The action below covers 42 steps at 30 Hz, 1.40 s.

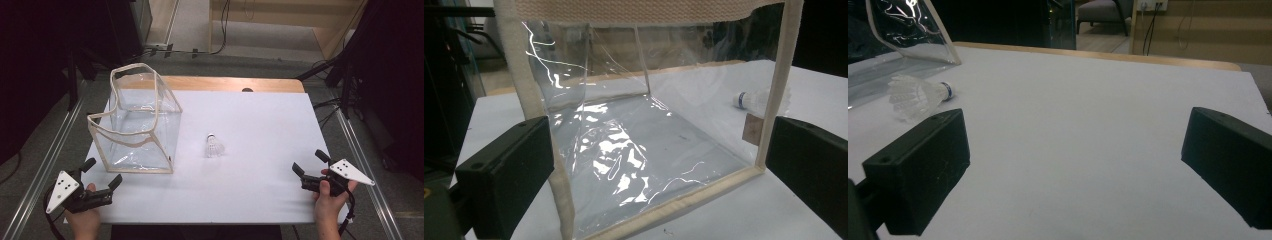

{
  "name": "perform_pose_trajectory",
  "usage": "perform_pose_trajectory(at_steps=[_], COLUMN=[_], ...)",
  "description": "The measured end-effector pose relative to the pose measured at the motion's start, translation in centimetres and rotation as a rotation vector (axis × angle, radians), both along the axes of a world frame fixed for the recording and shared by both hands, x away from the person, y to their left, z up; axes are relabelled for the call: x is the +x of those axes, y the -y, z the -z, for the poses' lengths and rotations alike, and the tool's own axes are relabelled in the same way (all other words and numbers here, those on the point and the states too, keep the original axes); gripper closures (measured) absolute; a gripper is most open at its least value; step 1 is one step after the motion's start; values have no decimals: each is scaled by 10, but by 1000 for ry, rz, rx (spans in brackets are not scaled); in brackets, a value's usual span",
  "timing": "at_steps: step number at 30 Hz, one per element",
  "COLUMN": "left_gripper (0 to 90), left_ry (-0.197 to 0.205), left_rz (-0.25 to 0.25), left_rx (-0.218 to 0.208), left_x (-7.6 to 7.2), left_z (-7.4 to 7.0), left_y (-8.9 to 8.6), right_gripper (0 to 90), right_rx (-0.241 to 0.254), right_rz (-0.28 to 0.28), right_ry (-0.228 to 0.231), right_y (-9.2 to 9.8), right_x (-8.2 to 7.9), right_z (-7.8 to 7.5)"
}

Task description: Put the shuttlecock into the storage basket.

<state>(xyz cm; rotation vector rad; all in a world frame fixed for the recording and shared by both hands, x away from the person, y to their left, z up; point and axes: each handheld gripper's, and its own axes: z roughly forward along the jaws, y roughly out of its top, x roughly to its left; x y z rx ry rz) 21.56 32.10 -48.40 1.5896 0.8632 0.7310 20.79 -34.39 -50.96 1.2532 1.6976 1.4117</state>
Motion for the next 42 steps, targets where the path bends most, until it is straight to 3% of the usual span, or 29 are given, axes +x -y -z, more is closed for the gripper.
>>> perform_pose_trajectory(at_steps=[7, 16, 24, 35, 42], left_gripper=[0, 0, 0, 0, 0], left_ry=[-1, 2, 0, 1, 0], left_rz=[0, -1, -1, 0, 1], left_rx=[4, 9, 13, 8, 9], left_x=[0, 0, 0, -1, -1], left_z=[0, 0, 0, 0, 0], left_y=[1, 2, 2, 2, 2], right_gripper=[0, 0, 0, 0, 57], right_rx=[-3, -62, -75, -89, -99], right_rz=[-12, -68, -153, -210, -253], right_ry=[5, 11, 7, -2, -9], right_y=[-5, -25, -46, -70, -90], right_x=[2, 7, 19, 36, 48], right_z=[-7, -25, -38, -50, -56])
